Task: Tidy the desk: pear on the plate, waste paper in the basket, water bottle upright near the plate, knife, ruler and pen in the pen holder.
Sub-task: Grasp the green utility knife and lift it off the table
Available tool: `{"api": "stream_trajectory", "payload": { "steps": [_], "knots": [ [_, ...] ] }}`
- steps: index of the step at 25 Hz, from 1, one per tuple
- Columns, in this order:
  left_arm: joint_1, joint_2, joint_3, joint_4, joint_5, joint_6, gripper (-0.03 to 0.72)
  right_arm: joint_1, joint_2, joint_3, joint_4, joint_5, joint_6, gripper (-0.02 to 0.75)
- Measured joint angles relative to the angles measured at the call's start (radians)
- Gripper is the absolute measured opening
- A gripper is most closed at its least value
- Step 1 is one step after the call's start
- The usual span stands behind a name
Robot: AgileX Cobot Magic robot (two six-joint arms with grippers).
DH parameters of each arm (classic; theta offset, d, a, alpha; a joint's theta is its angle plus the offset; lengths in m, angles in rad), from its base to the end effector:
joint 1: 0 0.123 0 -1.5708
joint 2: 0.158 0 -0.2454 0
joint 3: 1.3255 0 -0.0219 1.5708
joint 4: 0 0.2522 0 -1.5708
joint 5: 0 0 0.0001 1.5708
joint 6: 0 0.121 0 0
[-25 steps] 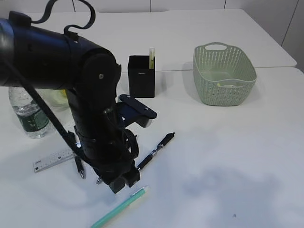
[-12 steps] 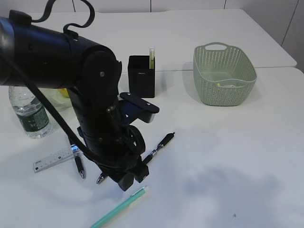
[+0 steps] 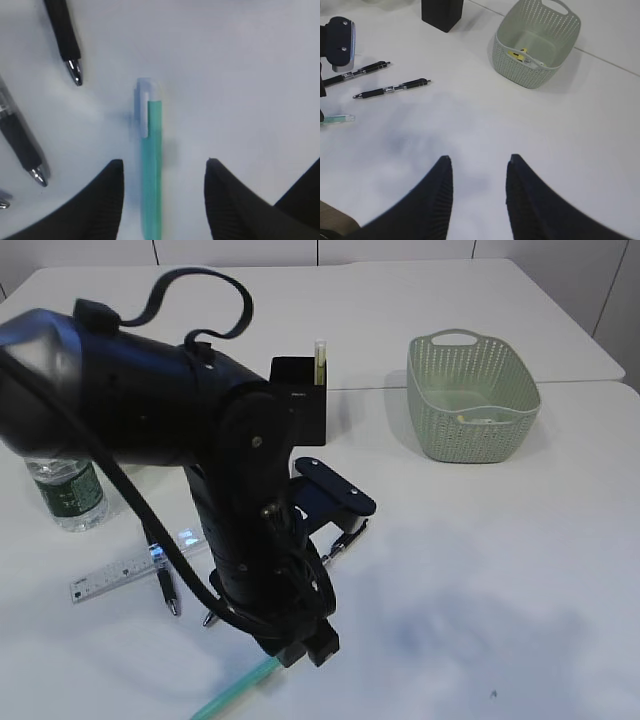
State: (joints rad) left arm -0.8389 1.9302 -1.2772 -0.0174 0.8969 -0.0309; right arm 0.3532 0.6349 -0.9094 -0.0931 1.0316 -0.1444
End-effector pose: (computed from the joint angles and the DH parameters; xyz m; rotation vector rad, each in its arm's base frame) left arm 0.2387 -0.2682 0.0993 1.1840 2.8088 -0.0892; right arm 0.1446 0.0430 0.3328 -0.5606 2.1648 -0.0019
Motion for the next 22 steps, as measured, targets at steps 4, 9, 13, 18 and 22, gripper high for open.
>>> {"api": "stream_trajectory", "payload": {
  "steps": [4, 9, 13, 18, 22],
  "knots": [
    [-0.001, 0.045, 0.000, 0.008, -0.002, 0.002, 0.372, 0.000, 0.000, 0.000, 0.001, 0.000, 0.000, 0.300],
    [-0.001, 0.079, 0.000, 0.017, -0.024, 0.002, 0.400, 0.000, 0.000, 0.000, 0.008, 0.000, 0.000, 0.300],
    [-0.001, 0.087, 0.000, 0.042, -0.064, 0.008, 0.405, 0.000, 0.000, 0.000, 0.008, 0.000, 0.000, 0.300],
    [-0.001, 0.091, 0.000, 0.045, -0.105, 0.031, 0.405, 0.000, 0.000, 0.000, 0.010, 0.000, 0.000, 0.300],
    [-0.001, 0.095, -0.001, 0.051, -0.107, 0.031, 0.405, 0.000, 0.000, 0.000, 0.014, 0.000, 0.001, 0.300]
  ]
}}
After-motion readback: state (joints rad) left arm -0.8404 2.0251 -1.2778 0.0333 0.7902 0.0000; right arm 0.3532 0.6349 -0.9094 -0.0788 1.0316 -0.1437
